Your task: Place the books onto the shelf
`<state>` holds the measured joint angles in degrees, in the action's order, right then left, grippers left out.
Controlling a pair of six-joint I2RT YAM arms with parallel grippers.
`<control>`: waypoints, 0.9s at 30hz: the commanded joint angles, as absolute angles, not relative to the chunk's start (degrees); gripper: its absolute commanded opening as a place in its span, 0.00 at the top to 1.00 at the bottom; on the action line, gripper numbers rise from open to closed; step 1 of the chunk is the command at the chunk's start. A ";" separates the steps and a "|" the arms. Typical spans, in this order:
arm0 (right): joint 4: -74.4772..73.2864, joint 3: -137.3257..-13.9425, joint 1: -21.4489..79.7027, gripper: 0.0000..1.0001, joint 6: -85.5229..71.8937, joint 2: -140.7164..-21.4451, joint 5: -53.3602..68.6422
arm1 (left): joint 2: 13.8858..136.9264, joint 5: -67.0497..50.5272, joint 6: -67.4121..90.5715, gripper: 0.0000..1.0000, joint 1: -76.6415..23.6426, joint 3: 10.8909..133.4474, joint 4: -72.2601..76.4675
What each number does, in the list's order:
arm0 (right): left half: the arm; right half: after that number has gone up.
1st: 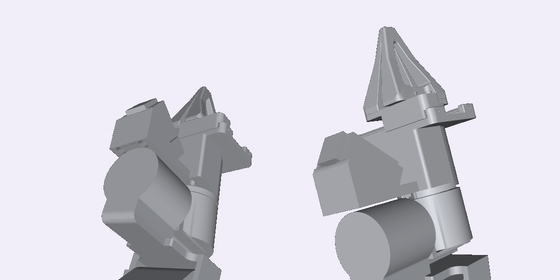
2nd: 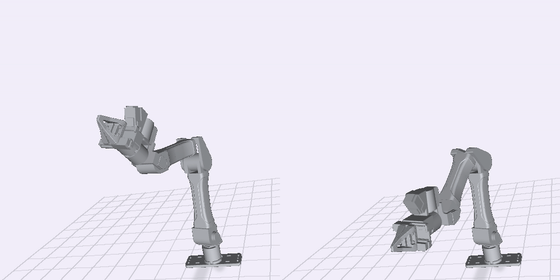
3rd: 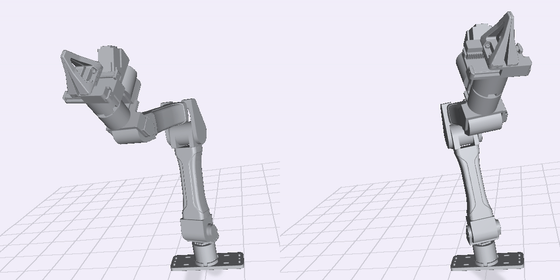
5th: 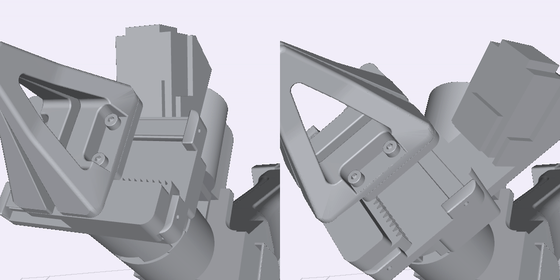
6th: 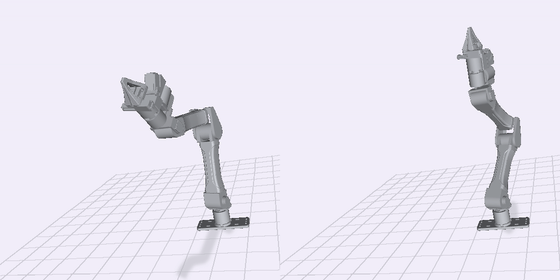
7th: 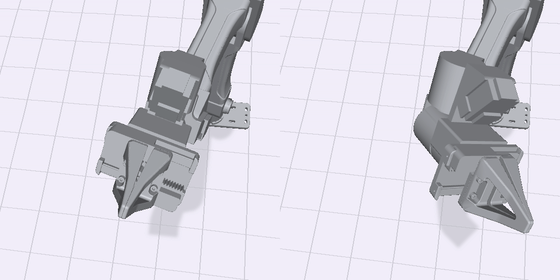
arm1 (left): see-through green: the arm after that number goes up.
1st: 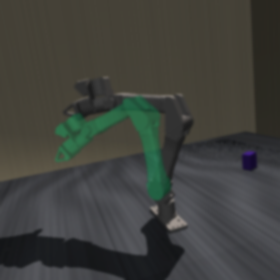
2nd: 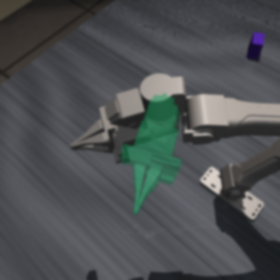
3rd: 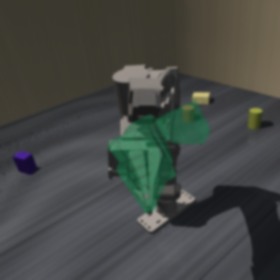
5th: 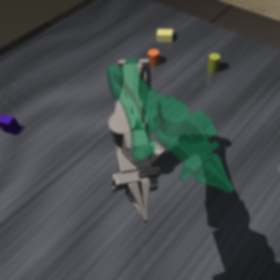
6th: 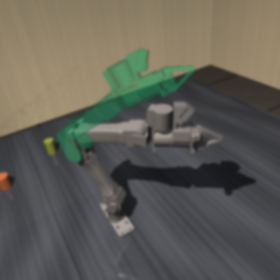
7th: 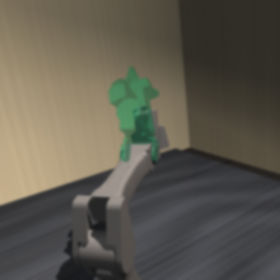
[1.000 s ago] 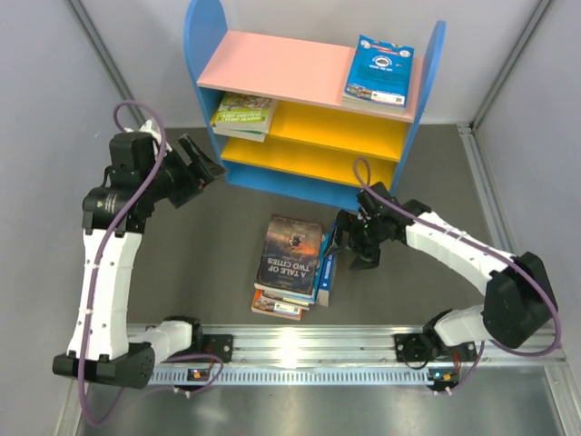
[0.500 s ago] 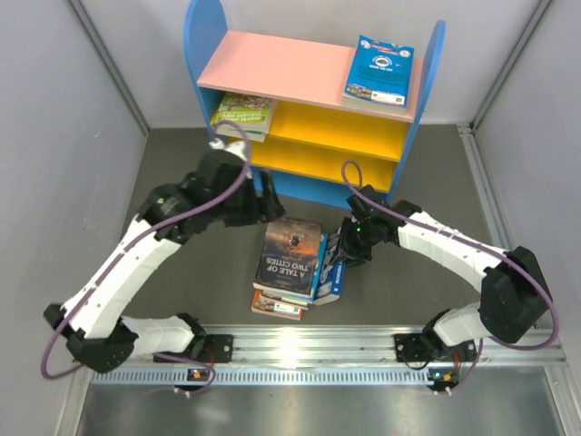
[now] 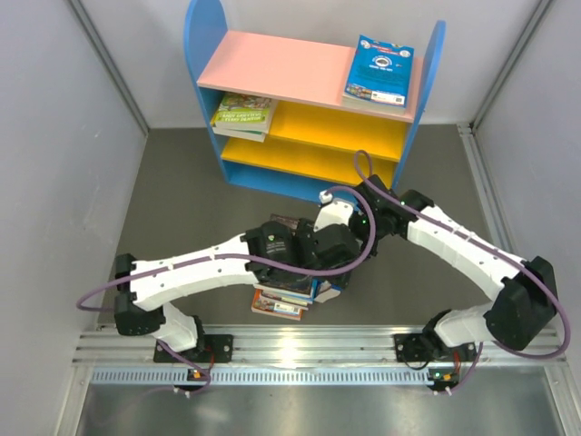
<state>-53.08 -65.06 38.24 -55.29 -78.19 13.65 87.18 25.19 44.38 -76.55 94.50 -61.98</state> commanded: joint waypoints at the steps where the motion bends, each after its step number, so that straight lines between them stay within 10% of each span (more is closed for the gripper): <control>1: -51.42 -69.52 39.37 1.00 -58.71 -74.36 17.22 | 88.50 27.17 46.05 0.14 -77.87 93.79 -60.30; 16: -51.15 -68.64 39.38 1.00 -62.13 -69.44 23.28 | 96.50 24.07 49.57 0.27 -79.19 87.27 -55.02; 20: -51.68 -68.82 39.38 1.00 -62.93 -66.98 25.13 | 94.75 27.50 48.87 0.70 -79.37 89.38 -54.32; 21: -52.11 -69.17 39.29 1.00 -63.10 -66.54 25.22 | 94.22 28.73 48.78 0.95 -79.37 89.91 -54.49; 23: -52.82 -70.22 39.20 1.00 -62.93 -65.57 25.40 | 92.90 29.79 48.87 1.00 -79.28 91.49 -56.59; 25: -54.05 -71.27 38.41 0.86 -62.23 -64.95 25.31 | 90.97 29.36 48.52 1.00 -79.37 92.19 -57.74; 26: -54.49 -72.76 38.06 0.67 -61.79 -64.86 25.23 | 90.10 28.92 48.43 1.00 -79.37 92.11 -58.35; 27: -56.32 -73.90 36.75 0.27 -60.48 -64.86 24.35 | 89.13 27.96 48.51 1.00 -79.37 91.94 -59.84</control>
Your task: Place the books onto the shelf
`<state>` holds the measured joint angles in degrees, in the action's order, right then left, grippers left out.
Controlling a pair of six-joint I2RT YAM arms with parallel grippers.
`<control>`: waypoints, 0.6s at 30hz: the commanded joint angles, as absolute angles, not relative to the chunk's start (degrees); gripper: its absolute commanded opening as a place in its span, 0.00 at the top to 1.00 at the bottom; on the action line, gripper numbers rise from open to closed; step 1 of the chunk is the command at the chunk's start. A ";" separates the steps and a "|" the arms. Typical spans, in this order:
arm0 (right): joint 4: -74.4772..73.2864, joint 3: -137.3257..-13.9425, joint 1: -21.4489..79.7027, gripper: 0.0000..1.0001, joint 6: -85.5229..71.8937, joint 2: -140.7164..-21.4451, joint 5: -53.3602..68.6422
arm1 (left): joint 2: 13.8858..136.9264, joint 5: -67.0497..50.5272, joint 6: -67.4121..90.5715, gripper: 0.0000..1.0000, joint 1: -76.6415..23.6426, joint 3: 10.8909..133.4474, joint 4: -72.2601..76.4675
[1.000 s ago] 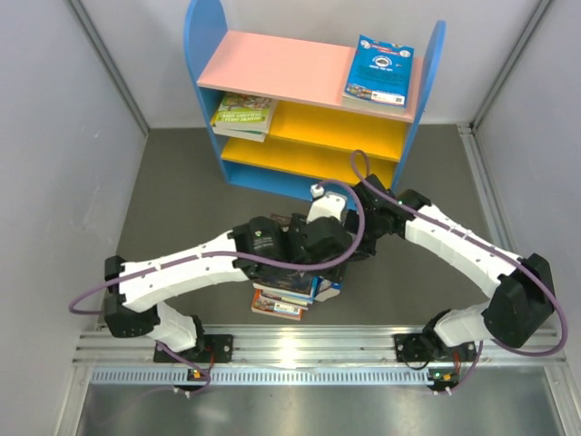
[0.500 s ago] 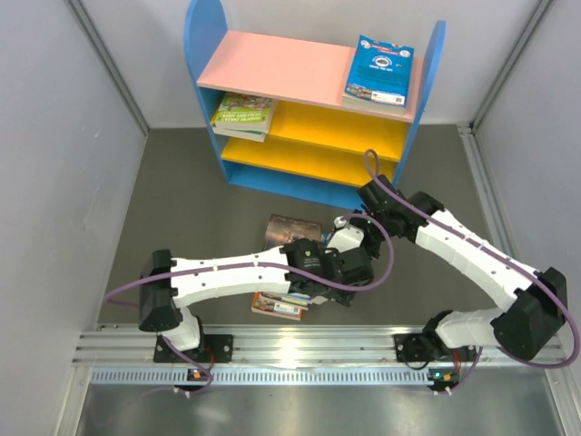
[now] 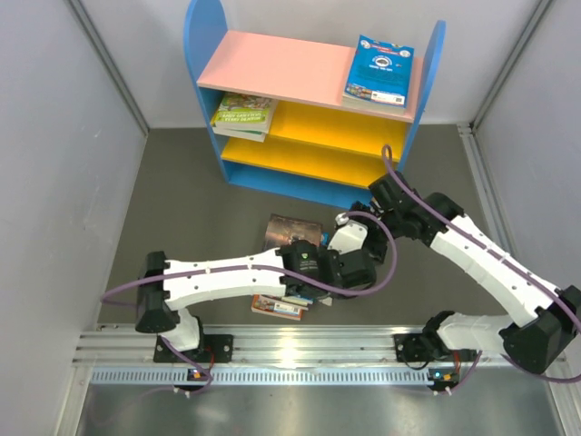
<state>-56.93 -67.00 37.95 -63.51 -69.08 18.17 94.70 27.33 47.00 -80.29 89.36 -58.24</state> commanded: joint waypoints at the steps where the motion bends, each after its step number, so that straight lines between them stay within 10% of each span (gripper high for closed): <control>1: -57.82 -75.22 36.13 0.16 -59.60 -65.21 23.56 | 86.77 27.34 48.69 1.00 -79.37 91.41 -60.46; 3: -62.81 -80.58 33.16 0.01 -56.19 -65.74 21.98 | 83.69 26.20 48.60 1.00 -79.37 90.53 -61.52; 18: -80.86 -111.71 13.01 0.00 -44.73 -66.36 11.16 | 72.16 25.33 33.76 1.00 -74.89 117.94 -50.29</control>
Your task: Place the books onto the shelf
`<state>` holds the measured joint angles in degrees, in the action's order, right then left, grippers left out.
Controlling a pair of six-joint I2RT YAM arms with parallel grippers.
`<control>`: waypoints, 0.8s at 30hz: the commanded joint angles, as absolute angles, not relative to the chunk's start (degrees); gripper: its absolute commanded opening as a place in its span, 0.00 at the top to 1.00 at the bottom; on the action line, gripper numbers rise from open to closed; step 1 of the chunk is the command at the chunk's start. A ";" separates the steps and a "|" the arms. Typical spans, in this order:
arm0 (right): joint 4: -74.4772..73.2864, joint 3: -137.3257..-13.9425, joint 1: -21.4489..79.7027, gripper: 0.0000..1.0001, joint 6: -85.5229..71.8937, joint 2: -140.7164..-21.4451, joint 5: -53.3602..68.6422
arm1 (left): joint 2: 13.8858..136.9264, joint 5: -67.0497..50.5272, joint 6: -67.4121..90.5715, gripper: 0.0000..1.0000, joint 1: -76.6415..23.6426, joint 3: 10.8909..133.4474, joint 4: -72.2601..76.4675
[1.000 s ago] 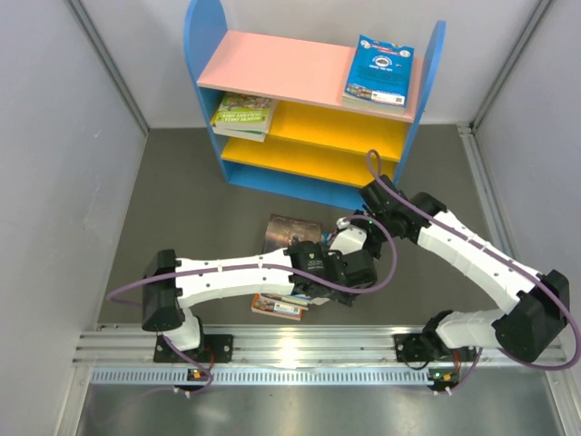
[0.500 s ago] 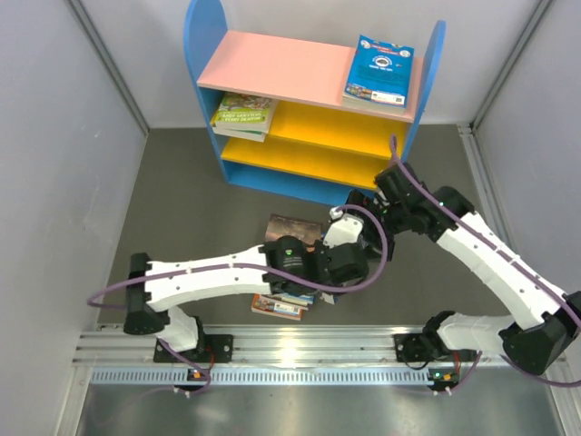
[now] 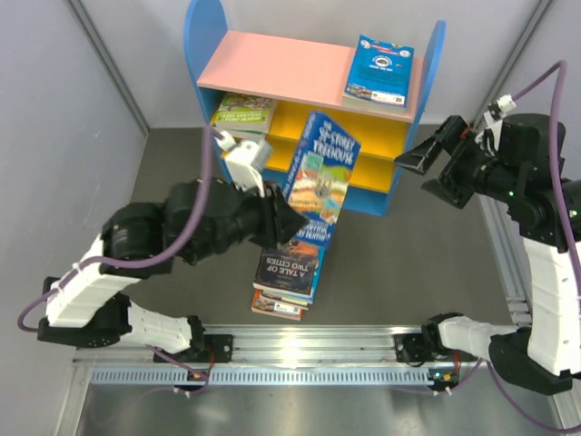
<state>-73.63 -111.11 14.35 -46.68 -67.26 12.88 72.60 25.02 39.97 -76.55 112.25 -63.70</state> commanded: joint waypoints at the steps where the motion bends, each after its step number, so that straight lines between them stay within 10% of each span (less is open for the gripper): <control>1: -80.60 -111.10 12.92 0.00 -44.82 -65.49 11.51 | 72.77 24.18 32.27 1.00 -73.93 119.86 -48.10; 24: -79.89 -98.53 12.66 0.00 -44.03 -56.08 13.98 | 106.33 -39.02 57.20 1.00 -9.42 141.33 -19.43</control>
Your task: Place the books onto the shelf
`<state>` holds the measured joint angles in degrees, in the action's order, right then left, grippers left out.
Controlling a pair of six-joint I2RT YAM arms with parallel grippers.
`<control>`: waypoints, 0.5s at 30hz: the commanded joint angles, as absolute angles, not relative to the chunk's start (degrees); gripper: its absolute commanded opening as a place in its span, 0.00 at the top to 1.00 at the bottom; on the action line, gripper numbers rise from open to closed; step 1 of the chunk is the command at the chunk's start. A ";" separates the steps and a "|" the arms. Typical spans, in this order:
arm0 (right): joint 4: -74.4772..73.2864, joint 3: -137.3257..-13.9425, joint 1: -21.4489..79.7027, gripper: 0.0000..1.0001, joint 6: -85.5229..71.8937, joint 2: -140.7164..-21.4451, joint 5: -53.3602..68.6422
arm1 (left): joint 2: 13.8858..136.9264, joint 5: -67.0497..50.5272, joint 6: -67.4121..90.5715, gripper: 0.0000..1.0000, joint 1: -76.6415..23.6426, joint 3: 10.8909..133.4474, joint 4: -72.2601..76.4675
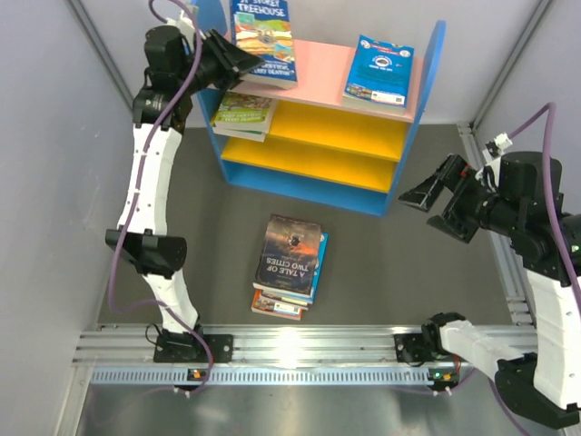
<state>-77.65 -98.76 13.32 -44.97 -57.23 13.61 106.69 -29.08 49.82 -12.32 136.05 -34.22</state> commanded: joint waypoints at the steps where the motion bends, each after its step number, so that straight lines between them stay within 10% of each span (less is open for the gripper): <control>1: -79.89 -98.35 12.57 0.00 -44.03 -56.07 13.97 | 107.04 -39.46 57.65 1.00 -7.58 141.24 -19.42; 5: -79.89 -98.00 12.57 0.00 -44.21 -56.16 13.80 | 108.98 -40.86 57.66 0.99 -3.96 141.50 -24.07; 9: -78.84 -96.95 12.57 0.00 -44.38 -56.51 14.15 | 109.51 -40.78 55.12 0.62 -2.11 141.50 -31.54; 12: -77.44 -95.45 12.57 0.00 -45.00 -56.69 15.02 | 108.99 -37.89 52.83 0.01 -1.50 141.33 -37.25; 15: -76.12 -94.57 12.57 0.00 -45.53 -57.04 15.64 | 108.46 -36.22 53.00 0.01 -0.44 140.19 -41.47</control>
<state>-77.58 -94.85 13.26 -45.19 -56.64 14.46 110.41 -38.33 54.39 -2.17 139.63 -37.69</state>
